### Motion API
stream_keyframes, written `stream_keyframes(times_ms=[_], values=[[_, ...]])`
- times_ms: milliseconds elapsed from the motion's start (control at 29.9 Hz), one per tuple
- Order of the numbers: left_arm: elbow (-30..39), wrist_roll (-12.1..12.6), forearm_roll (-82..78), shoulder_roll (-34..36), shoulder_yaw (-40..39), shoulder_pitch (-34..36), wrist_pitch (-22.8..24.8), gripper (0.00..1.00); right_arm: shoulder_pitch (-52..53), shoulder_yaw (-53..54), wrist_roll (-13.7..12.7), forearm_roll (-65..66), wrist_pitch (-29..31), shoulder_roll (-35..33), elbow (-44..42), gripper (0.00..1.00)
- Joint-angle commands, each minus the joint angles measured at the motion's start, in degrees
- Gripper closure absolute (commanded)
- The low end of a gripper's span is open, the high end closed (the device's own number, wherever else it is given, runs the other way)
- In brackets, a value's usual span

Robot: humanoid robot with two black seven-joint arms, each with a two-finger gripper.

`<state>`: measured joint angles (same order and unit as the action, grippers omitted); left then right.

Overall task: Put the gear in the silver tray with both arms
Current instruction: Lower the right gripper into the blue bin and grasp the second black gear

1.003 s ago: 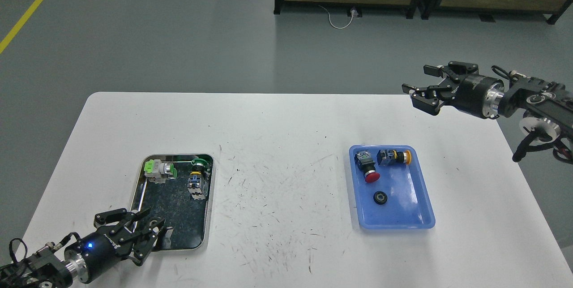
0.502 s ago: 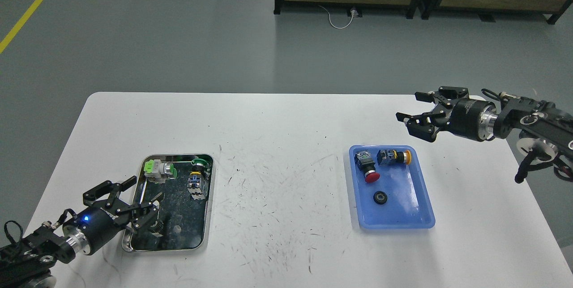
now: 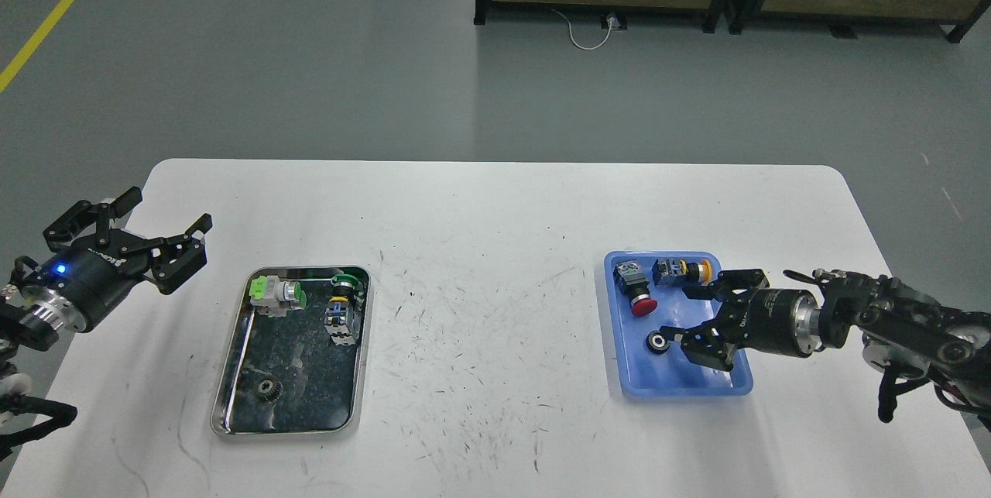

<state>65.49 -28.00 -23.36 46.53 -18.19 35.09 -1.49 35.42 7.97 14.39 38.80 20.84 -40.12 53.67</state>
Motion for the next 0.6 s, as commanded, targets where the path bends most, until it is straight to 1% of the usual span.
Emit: stream_keyframes(times_ms=[0,368,569], values=[[-0.1,0.0,0.2,0.5,0.0,0.8,0.1,0.02,-1.5,-0.1,-0.1,2.0,-0.1,1.3,0.1,0.24],[0.1,0.0,0.2,0.5,0.0,0.6,-0.1,0.02,-1.9,-0.4,0.0,3.0,-1.7,4.1,-1.0,0.24],[0.1,0.0,0.2,0.6,0.0,0.6,-0.2,0.02,-1.9,-0.3,0.0,3.1,-2.5,4.2,-1.3,0.25]])
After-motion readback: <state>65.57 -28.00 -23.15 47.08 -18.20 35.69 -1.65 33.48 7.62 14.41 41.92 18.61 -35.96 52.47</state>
